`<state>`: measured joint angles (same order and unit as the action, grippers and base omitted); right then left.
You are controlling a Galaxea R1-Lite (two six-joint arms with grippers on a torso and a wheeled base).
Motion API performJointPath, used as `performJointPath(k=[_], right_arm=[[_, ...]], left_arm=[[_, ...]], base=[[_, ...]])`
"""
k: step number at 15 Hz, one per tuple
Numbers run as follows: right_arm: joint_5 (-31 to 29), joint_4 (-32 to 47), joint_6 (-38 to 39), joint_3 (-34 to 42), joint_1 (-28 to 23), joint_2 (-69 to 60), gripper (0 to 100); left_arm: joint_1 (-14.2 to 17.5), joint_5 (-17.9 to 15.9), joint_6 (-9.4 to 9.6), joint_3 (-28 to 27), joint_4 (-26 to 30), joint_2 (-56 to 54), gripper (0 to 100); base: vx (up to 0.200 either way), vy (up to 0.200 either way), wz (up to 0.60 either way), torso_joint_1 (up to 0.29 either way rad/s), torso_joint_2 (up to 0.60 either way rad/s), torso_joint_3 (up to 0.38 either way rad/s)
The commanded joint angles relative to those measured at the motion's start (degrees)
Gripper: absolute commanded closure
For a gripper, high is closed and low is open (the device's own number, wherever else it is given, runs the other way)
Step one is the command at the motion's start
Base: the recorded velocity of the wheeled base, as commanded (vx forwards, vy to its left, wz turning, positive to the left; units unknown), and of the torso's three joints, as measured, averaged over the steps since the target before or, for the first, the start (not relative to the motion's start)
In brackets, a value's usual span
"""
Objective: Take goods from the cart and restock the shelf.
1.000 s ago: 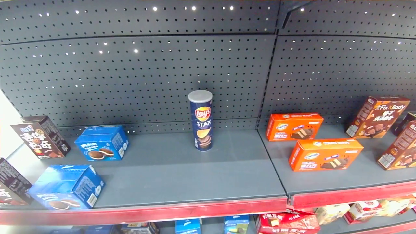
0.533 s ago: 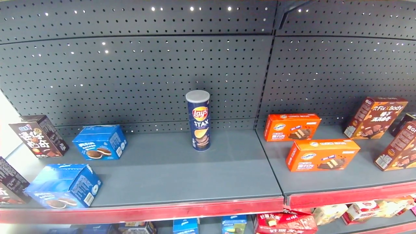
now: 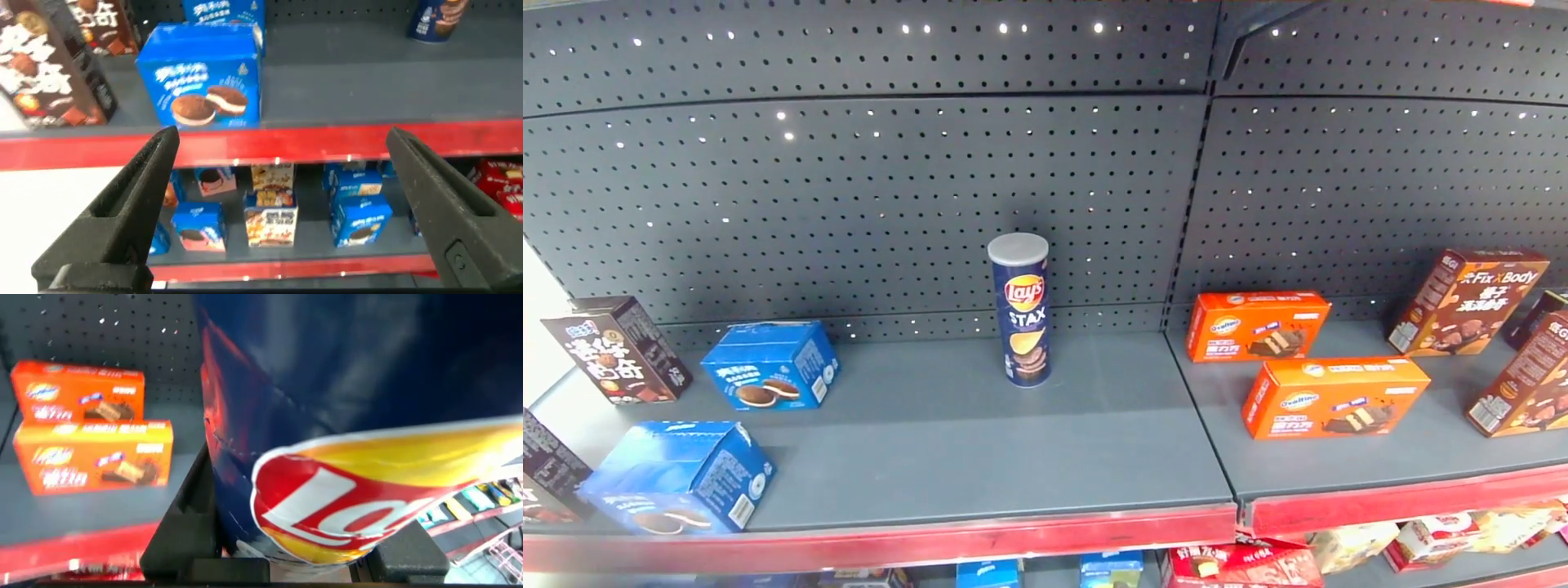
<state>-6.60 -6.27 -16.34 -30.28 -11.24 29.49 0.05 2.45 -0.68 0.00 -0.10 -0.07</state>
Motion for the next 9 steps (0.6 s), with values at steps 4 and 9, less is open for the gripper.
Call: performJointPath(k=[4, 9], right_arm=[[0.0, 0.0, 0.0, 0.0, 0.0, 0.0, 100], [0.9, 0.0, 0.0, 0.8, 0.1, -2.2, 100]], left_arm=[[0.0, 0.0, -0.20, 0.0, 0.0, 0.1, 0], [0.0, -0.3, 0.16, 0.0, 0.0, 0.1, 0]], base=[[0.000, 0.000, 0.00, 0.000, 0.00, 0.000], [0.000, 0.000, 0.00, 0.000, 0.00, 0.000]])
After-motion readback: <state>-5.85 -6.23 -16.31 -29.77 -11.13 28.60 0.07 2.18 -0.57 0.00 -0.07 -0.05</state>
